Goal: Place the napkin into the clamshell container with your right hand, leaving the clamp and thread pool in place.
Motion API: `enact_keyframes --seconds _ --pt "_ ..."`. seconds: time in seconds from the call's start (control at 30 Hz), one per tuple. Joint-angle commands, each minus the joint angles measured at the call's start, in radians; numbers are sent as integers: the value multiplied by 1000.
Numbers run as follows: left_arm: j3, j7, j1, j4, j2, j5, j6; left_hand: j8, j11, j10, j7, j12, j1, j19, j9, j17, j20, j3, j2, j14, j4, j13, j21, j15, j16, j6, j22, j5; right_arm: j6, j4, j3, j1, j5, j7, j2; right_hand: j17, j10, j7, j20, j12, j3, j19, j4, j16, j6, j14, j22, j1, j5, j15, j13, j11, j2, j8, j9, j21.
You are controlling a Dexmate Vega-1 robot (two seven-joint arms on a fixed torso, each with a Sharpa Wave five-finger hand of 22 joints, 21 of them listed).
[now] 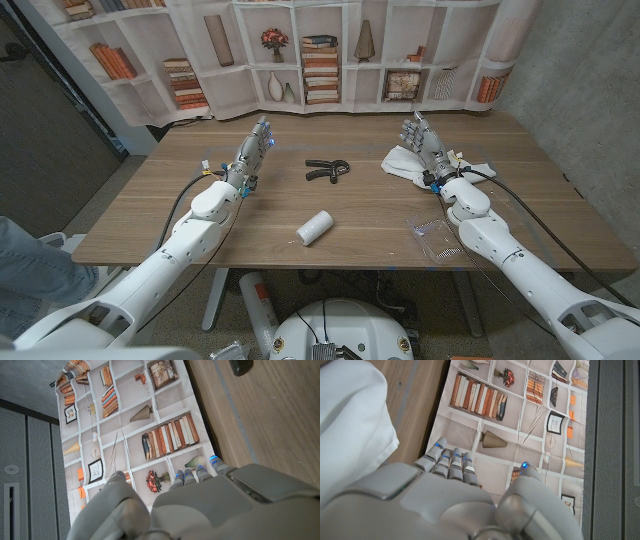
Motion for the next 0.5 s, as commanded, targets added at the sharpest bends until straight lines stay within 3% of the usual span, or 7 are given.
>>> enact_keyframes --seconds 0.03,0.5 --pt "2 -11 -3 9 -6 -6 -9 2 -4 1 -1 6 9 -101 5 2 3 0 1 -44 -4 -1 -4 2 2 5 2 9 33 -10 -6 -10 -29 -5 -5 2 13 -1 1 -1 1 9 -7 0 9 11 6 11 -7 0 2 -2 2 0 4 -3" --pt "6 -13 -10 13 -10 -5 -5 1 -6 3 -2 5 15 -100 5 2 5 0 9 -42 -6 -2 -10 3 1 10 2 12 64 -33 3 -27 -22 18 -16 2 18 -6 -1 -3 0 15 -10 2 19 24 6 15 -9 -1 2 -5 4 2 4 -9"
